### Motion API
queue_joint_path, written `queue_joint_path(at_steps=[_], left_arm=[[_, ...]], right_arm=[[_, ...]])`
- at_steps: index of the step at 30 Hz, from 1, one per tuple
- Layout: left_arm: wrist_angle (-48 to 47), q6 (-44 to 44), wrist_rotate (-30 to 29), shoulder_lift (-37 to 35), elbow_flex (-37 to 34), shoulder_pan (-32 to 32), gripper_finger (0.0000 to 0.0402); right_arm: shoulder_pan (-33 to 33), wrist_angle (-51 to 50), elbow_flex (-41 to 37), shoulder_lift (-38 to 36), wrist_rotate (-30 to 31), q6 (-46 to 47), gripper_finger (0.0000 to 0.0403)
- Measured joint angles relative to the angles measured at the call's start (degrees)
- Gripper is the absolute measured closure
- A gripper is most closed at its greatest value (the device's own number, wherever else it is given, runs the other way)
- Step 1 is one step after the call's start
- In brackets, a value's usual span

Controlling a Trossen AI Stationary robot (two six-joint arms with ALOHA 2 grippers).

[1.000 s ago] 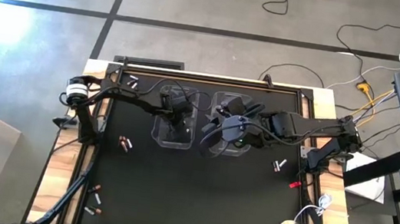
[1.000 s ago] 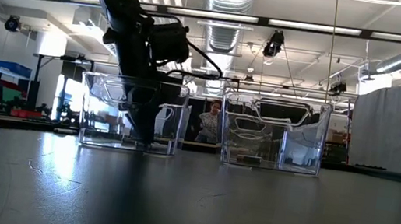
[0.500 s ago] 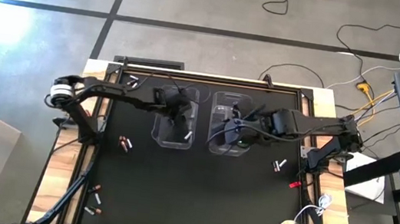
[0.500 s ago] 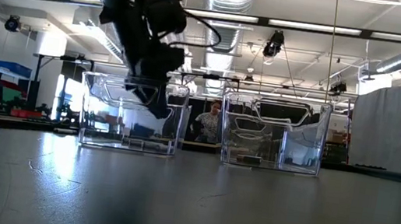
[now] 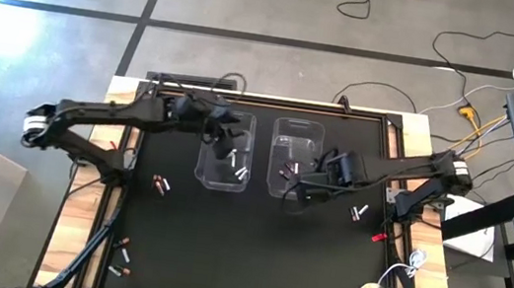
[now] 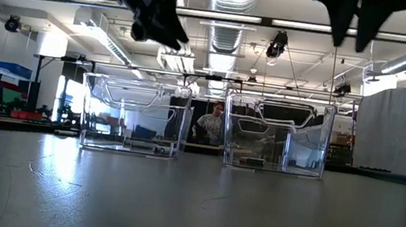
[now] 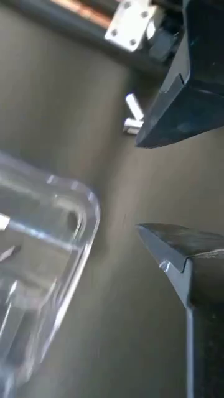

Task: Sort batteries
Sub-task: Put the white battery into the left transparent bin

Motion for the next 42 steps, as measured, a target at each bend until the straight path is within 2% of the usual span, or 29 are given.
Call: queue_joint_path(at_steps=[9, 15, 22, 33, 42], left_arm=[[-0.97, -1.31, -0.51, -4.92, -0.04, -0.01, 0.0223], [-0.97, -1.37, -0.53, -4.41, -0.11, -0.01, 0.0223], [-1.02, -1.35, -0.53, -2.3, -0.22, -0.06, 0.0223], [-0.94, 0.68, -0.6, -1.24, -0.24, -0.01, 0.0223], [-0.86, 3.44, -0.69, -1.26, -0.24, 0.01, 0.0223]], right_arm=[[0.0, 6.78, -16.11, -10.99, -2.97, 10.59, 0.0202], [0.05, 8.68, -27.46, -16.82, -2.71, 23.89, 0.0202], [0.15, 15.02, -39.88, -19.89, -6.66, 35.09, 0.0202], [2.03, 21.11, -48.75, -19.08, -5.71, 57.6, 0.0202], [1.75, 23.12, -54.01, -18.37, -7.0, 59.4, 0.0202]])
